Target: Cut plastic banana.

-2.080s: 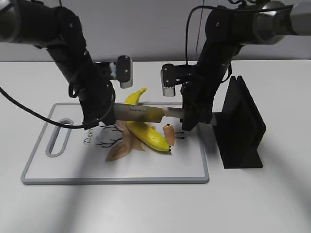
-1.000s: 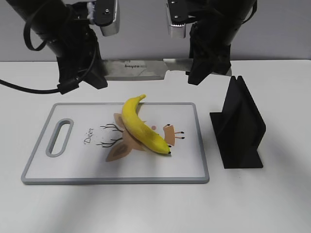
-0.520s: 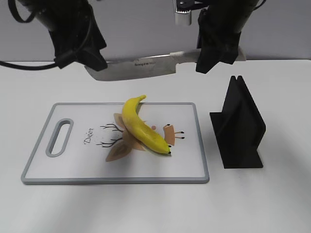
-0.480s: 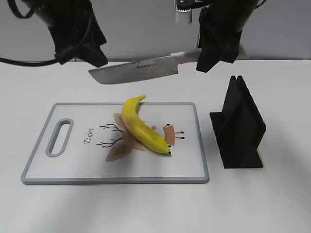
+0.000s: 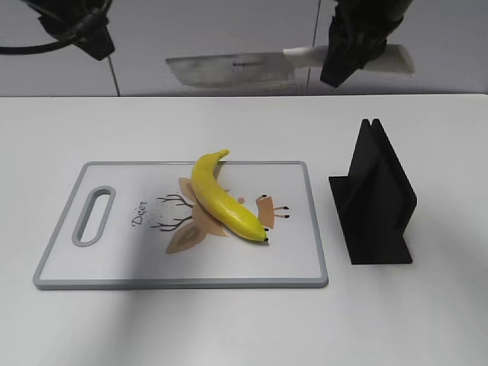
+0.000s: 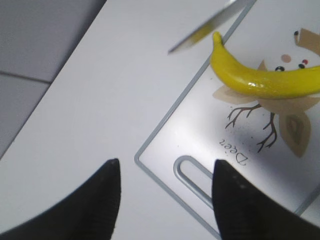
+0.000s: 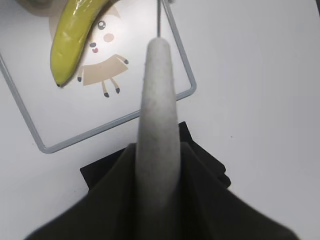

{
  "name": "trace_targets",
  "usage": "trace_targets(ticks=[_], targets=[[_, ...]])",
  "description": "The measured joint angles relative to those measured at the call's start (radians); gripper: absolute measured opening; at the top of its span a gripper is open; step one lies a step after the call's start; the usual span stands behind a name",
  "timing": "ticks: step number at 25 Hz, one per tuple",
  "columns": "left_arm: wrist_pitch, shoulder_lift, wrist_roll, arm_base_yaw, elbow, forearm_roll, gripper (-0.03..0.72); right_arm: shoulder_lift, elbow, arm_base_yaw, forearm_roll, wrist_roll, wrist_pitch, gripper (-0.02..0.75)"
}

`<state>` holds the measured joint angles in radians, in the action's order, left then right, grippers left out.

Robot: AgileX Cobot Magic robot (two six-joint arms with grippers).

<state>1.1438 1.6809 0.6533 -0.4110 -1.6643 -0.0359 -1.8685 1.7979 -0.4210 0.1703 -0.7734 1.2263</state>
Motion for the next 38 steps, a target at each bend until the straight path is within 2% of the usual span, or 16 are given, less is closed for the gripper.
trace_targets(ticks=[6, 11, 19, 22, 26, 33, 38], targets=[[0.07, -0.027, -0.249, 0.057, -0.001, 0.027, 0.553, 0.068, -0.046, -0.001, 0.001, 0.15, 0.0, 0.174], [0.073, -0.065, -0.392, 0.134, -0.001, 0.036, 0.553, 0.152, -0.157, -0.001, -0.005, 0.322, 0.0, 0.174], [0.074, -0.197, -0.444, 0.264, 0.061, 0.036, 0.552, 0.311, -0.283, -0.001, -0.09, 0.696, -0.05, 0.174], [0.075, -0.276, -0.447, 0.298, 0.148, 0.041, 0.552, 0.34, -0.304, -0.001, -0.065, 0.725, -0.041, 0.174], [0.076, -0.408, -0.447, 0.305, 0.293, 0.036, 0.552, 0.361, -0.344, -0.001, -0.039, 0.747, -0.047, 0.174], [0.051, -0.654, -0.448, 0.305, 0.532, 0.036, 0.538, 0.433, -0.464, -0.001, -0.124, 0.924, -0.18, 0.174], [0.012, -0.828, -0.491, 0.305, 0.688, 0.042, 0.536, 0.447, -0.572, -0.001, -0.149, 1.022, -0.262, 0.174]])
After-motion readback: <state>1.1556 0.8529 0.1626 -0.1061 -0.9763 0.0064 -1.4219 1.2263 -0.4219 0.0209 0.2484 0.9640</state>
